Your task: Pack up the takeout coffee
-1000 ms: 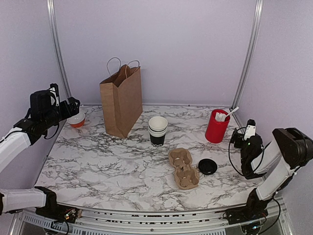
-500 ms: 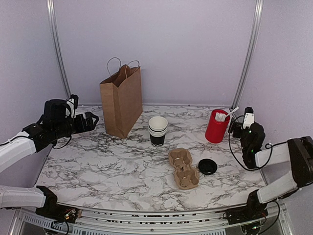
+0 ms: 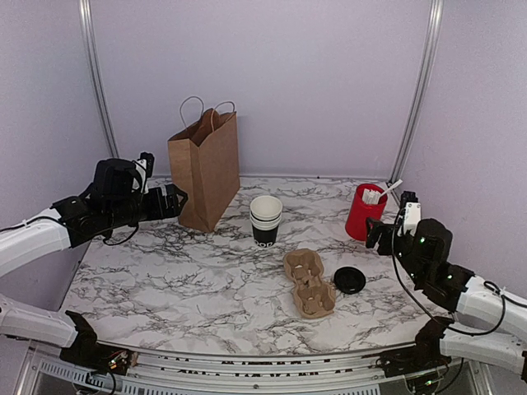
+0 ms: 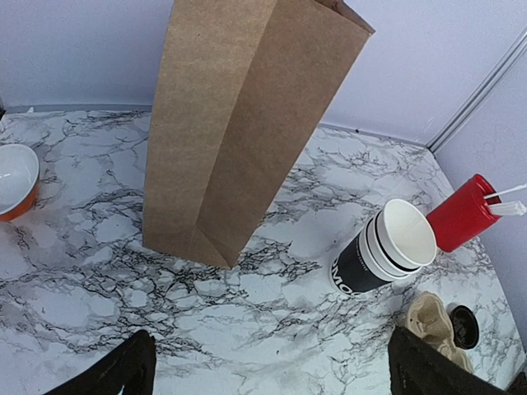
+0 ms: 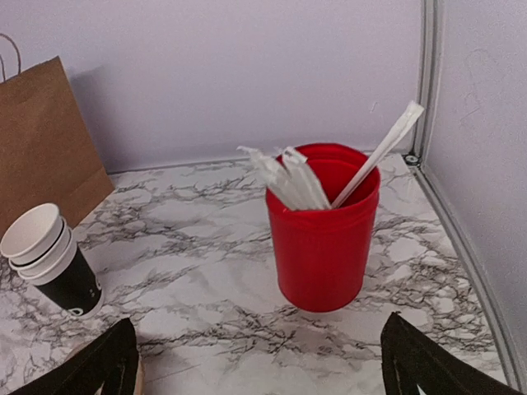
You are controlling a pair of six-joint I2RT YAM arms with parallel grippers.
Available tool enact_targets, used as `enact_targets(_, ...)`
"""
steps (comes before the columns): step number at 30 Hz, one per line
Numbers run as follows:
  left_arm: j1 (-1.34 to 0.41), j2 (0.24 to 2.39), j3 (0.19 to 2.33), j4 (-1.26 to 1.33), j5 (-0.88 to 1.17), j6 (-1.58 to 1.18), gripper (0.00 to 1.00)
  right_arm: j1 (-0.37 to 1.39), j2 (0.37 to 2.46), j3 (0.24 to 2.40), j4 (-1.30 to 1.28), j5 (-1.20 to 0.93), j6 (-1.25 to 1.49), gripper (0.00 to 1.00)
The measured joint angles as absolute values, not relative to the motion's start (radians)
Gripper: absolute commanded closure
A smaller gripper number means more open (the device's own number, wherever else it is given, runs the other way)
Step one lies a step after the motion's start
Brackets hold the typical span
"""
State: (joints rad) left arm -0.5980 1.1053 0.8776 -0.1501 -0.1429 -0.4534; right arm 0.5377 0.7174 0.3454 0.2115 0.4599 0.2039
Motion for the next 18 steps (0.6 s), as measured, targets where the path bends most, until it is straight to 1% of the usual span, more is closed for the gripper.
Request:
enact_targets(4,-0.684,1.187,0.964,-0.168,-0.231,-0.448,0.01,0.686,0.736,0.389,0.002,0.477,0.31,0.0)
enact_targets(9,-0.768,1.274,1.052,-0.175,-0.289,-0.43,0.01,0.89,0.897,0.547,-0.166,0.525,0.351,0.0)
enact_targets(13,-0.771,1.353,1.125,-0.215,-0.308,-0.422,0.01,0.911,0.994,0.655,-0.22,0.55,0.379,0.0)
enact_targets(16,-0.771,1.375,1.145,-0.237,-0.33,-0.416,0.01,0.91,1.043,0.709,-0.248,0.603,0.403,0.0)
enact_targets(18,-0.771,1.373,1.145,-0.251,-0.34,-0.41,0.01,0.898,1.062,0.728,-0.252,0.607,0.408,0.02)
